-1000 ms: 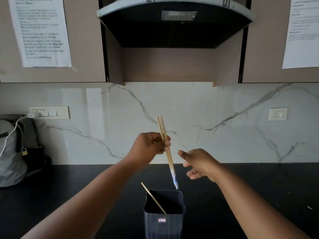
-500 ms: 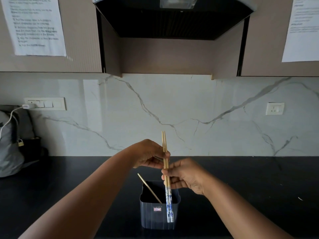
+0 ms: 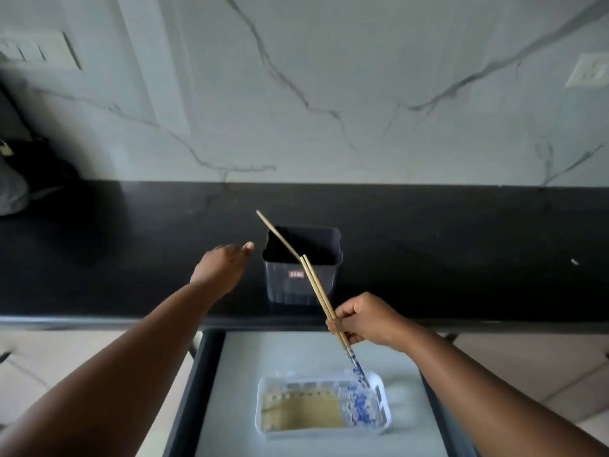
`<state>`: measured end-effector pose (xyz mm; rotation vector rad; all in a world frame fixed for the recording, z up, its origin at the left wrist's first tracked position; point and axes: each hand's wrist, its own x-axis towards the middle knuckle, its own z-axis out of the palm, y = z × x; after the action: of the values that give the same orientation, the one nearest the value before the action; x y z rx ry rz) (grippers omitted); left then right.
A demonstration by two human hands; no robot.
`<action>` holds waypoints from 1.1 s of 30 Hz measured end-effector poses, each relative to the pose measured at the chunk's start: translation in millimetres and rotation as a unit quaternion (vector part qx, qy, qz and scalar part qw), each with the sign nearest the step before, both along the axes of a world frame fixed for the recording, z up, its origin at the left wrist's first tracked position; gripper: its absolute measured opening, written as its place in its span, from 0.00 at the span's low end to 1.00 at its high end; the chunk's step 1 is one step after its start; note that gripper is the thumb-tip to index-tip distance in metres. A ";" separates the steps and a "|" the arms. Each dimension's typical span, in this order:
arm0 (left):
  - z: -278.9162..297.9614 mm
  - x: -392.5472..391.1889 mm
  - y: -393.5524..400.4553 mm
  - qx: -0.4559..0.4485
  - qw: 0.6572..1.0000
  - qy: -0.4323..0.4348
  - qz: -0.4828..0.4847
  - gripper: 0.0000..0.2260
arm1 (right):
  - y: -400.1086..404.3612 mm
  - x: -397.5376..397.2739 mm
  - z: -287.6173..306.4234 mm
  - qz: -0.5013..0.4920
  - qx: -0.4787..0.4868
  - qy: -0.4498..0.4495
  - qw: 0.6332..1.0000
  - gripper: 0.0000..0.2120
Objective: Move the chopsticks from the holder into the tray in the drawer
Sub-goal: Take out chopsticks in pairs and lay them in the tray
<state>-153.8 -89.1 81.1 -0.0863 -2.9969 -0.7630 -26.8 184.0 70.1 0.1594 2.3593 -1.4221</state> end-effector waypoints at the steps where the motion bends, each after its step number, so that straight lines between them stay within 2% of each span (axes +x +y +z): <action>1: -17.3 1.9 -1.0 -0.029 0.999 -0.023 -0.008 0.25 | 0.1 2.2 -11.4 0.016 0.025 -0.002 1.000 0.03; 3: -47.2 6.6 -1.1 -0.098 0.993 -0.061 -0.024 0.26 | 0.3 6.5 -31.6 0.073 0.111 0.008 0.991 0.05; 5: -68.9 9.7 3.2 -0.141 0.986 -0.080 -0.027 0.30 | -1.3 10.6 -51.2 0.146 0.212 0.030 0.966 0.07; 9: -89.8 9.8 10.8 -0.189 0.981 -0.051 -0.005 0.32 | -14.1 22.1 -94.0 0.269 0.388 0.079 0.878 0.07; 11: -91.2 8.4 9.0 -0.203 0.979 -0.027 -0.013 0.32 | -23.0 27.6 -112.6 0.304 0.438 0.084 0.842 0.10; 14: -92.3 7.2 4.2 -0.205 0.978 -0.012 -0.020 0.33 | -33.7 29.4 -133.0 0.332 0.470 0.073 0.814 0.15; 24: -95.5 6.6 1.1 -0.187 0.982 0.003 -0.023 0.33 | -59.7 19.7 -159.3 0.330 0.485 0.107 0.803 0.14; 27: -95.9 6.2 1.4 -0.183 0.983 0.006 -0.024 0.33 | -64.5 21.9 -150.6 0.346 0.507 0.099 0.783 0.10; 29: -96.1 5.9 1.3 -0.181 0.983 0.007 -0.024 0.34 | -64.1 24.6 -153.8 0.340 0.529 0.119 0.769 0.14; 30: -96.2 6.0 1.2 -0.181 0.983 0.008 -0.024 0.34 | -63.8 25.6 -157.1 0.344 0.539 0.096 0.763 0.14; 33: -97.2 5.8 0.5 -0.181 0.983 0.010 -0.026 0.34 | -60.1 28.4 -167.6 0.328 0.525 0.112 0.777 0.16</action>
<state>-148.0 -88.6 -16.1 -0.1843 -3.0858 -0.2082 1.6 123.9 -97.5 -0.5292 2.6925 0.2921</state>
